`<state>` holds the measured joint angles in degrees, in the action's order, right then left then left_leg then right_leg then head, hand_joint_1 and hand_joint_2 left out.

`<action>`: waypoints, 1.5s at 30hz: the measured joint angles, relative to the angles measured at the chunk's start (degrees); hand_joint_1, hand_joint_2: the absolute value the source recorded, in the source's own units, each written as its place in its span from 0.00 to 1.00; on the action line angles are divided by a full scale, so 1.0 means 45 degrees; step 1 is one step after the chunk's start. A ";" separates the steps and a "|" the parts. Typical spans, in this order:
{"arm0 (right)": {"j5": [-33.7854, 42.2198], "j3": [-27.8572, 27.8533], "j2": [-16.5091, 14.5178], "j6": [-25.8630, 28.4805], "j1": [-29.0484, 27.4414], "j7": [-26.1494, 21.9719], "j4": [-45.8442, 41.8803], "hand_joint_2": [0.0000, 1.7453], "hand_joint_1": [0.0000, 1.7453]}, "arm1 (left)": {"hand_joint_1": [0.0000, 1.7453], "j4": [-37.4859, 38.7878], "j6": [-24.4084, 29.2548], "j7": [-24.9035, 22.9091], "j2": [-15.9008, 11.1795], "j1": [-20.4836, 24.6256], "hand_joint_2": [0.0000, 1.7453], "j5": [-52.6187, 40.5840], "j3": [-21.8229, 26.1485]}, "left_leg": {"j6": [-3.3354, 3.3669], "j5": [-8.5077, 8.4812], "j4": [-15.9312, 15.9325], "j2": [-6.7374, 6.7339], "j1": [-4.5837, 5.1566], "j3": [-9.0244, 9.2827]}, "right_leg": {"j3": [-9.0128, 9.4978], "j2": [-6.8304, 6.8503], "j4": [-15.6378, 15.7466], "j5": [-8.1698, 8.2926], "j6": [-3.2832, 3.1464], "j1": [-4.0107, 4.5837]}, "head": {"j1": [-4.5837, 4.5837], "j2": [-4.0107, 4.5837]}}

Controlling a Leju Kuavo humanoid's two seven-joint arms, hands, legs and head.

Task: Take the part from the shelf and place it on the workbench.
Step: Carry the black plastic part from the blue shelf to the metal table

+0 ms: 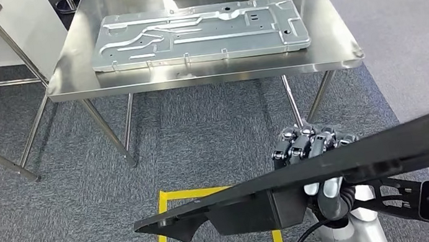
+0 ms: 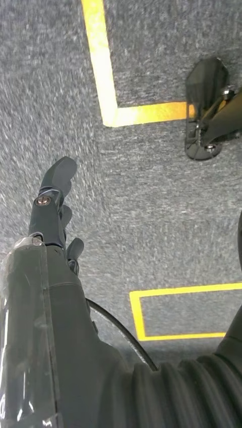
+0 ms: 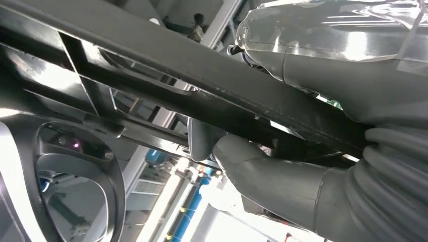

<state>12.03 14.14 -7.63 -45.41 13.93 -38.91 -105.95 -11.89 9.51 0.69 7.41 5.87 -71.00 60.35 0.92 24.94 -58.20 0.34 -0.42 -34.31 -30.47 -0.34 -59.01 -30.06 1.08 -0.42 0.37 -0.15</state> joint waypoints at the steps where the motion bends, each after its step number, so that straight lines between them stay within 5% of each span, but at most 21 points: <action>1: -0.0040 0.0000 0.0000 0.0038 0.0007 -0.0033 -0.0010 1.00 1.00 | 0.00 0.0000 0.0000 0.0000 0.0004 0.0003 1.00 -0.0001 0.0000 | 0.0073 0.0011 0.0073 -0.0003 -0.0038 0.0080 | -0.0222 0.0009 -0.0470 -0.0234 0.0053 -0.0002 | -0.0011 -0.0001; 4: -0.0075 0.0000 0.0016 0.0083 -0.0024 -0.0085 -0.0010 1.00 1.00 | 0.00 0.0000 -0.0001 0.0001 0.0004 0.0015 1.00 -0.0005 0.0000 | 0.0195 0.0142 0.0103 -0.0011 -0.0027 0.0216 | -0.1688 0.0019 -0.2873 -0.1065 0.0139 -0.0062 | -0.0027 -0.0001; 6: -0.0107 0.0000 0.0035 0.0095 -0.0046 -0.0099 -0.0006 1.00 1.00 | 0.00 0.0000 -0.0005 0.0001 0.0004 0.0001 1.00 -0.0007 0.0000 | 0.0190 0.0281 0.0097 0.0000 -0.0021 0.0374 | -0.2228 0.0026 -0.3309 -0.0740 0.0167 -0.0090 | -0.0028 -0.0001; 8: -0.0202 0.0000 0.0044 0.0109 -0.0045 -0.0134 -0.0008 1.00 1.00 | 0.00 0.0000 -0.0011 0.0001 0.0008 -0.0016 1.00 -0.0007 0.0000 | 0.0141 0.0471 0.0083 0.0018 -0.0023 0.0632 | -0.1827 0.0045 -0.1908 0.0435 0.0129 -0.0101 | -0.0030 -0.0001; 10: -0.0341 0.0002 0.0047 0.0150 -0.0041 -0.0172 -0.0016 1.00 1.00 | 0.00 0.0000 -0.0017 -0.0007 0.0012 -0.0017 1.00 -0.0010 0.0000 | 0.0029 0.0660 0.0045 0.0031 0.0009 0.0785 | -0.1260 0.0066 -0.0472 0.1141 0.0035 -0.0059 | -0.0029 0.0000; 16: -0.0990 0.0043 0.0036 0.0449 -0.0042 -0.0204 -0.0340 1.00 1.00 | 0.00 0.0000 -0.0024 -0.0075 -0.0012 0.0036 1.00 -0.0022 0.0000 | -0.0392 0.1144 -0.0399 -0.0005 0.0025 0.0711 | -0.0869 0.0015 0.0130 0.0934 -0.0352 -0.0076 | 0.0035 0.0000; 19: -0.1219 0.0140 0.0021 0.0543 -0.0036 -0.0208 -0.0650 1.00 1.00 | 0.00 0.0000 -0.0032 -0.0111 -0.0019 0.0025 1.00 0.0005 0.0007 | -0.0526 0.2007 -0.2776 -0.0008 -0.0026 -0.0594 | -0.0637 0.0065 0.0158 0.0741 -0.0513 -0.0061 | 0.0104 -0.0001; 21: -0.1373 0.0176 0.0021 0.0557 -0.0041 -0.0205 -0.0889 1.00 1.00 | 0.00 0.0000 -0.0034 -0.0124 -0.0019 -0.0010 1.00 0.0049 0.0023 | -0.0546 0.1886 -0.3545 -0.0008 -0.0039 -0.1243 | -0.0458 0.0040 0.0139 0.0579 -0.0522 -0.0041 | 0.0103 -0.0001; 25: -0.1525 0.0185 0.0021 0.0538 0.0022 -0.0209 -0.1505 1.00 1.00 | 0.00 0.0000 -0.0034 -0.0125 -0.0040 -0.0037 1.00 0.0177 0.0126 | -0.0354 -0.0054 -0.0904 -0.0004 0.0005 -0.0389 | 0.0029 -0.0010 0.0121 0.0190 -0.0407 -0.0017 | 0.0097 0.0000; 31: -0.1699 0.0185 0.0019 0.0480 0.0236 -0.0208 -0.2270 1.00 1.00 | 0.00 0.0000 -0.0033 -0.0126 -0.0039 -0.0040 1.00 0.0281 0.0266 | -0.0043 0.0044 0.0011 -0.0008 -0.0035 0.0102 | -0.0005 0.0009 -0.0178 -0.0193 -0.0025 0.0024 | 0.0050 -0.0001; 35: -0.1712 0.0185 0.0036 0.0488 0.0353 -0.0218 -0.2441 1.00 1.00 | 0.00 0.0000 -0.0034 -0.0128 -0.0029 -0.0037 1.00 0.0310 0.0321 | 0.0112 0.0236 0.0105 -0.0014 -0.0054 0.0398 | -0.1815 0.0021 -0.3117 -0.1120 0.0133 -0.0016 | -0.0005 0.0000; 37: -0.1714 0.0185 0.0053 0.0481 0.0356 -0.0212 -0.2480 1.00 1.00 | 0.00 0.0000 -0.0035 -0.0132 -0.0029 -0.0054 1.00 0.0311 0.0333 | 0.0098 0.0396 0.0098 0.0002 -0.0053 0.0599 | -0.2190 0.0027 -0.3174 -0.0550 0.0153 -0.0052 | -0.0007 -0.0001; 40: -0.1687 0.0185 0.0063 0.0448 0.0398 -0.0214 -0.2597 1.00 1.00 | 0.00 0.0000 -0.0049 -0.0136 -0.0013 -0.0069 1.00 0.0308 0.0340 | -0.0036 0.0716 0.0051 0.0032 -0.0032 0.0929 | -0.1390 0.0065 -0.0871 0.0991 0.0071 -0.0061 | -0.0012 0.0000; 42: -0.1660 0.0185 0.0070 0.0424 0.0434 -0.0214 -0.2648 1.00 1.00 | 0.00 0.0000 -0.0050 -0.0146 -0.0001 -0.0057 1.00 0.0310 0.0345 | -0.0181 0.0862 0.0037 0.0027 0.0006 0.0993 | -0.1100 0.0054 -0.0151 0.1124 -0.0059 -0.0016 | -0.0006 -0.0001; 45: -0.1641 0.0185 0.0074 0.0393 0.0467 -0.0209 -0.2722 1.00 1.00 | 0.00 0.0000 -0.0041 -0.0167 -0.0004 -0.0013 1.00 0.0310 0.0352 | -0.0378 0.1017 0.0035 -0.0006 0.0007 0.1101 | -0.0987 -0.0001 -0.0024 0.0981 -0.0282 -0.0024 | 0.0007 -0.0001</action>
<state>4.64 14.97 -7.30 -43.64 16.03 -39.85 -118.20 -11.89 9.32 -0.06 7.39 5.81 -69.61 61.93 -0.78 29.51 -58.04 0.32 -0.39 -29.35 -34.91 -0.34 -59.11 -25.64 -0.19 -0.53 0.40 -0.15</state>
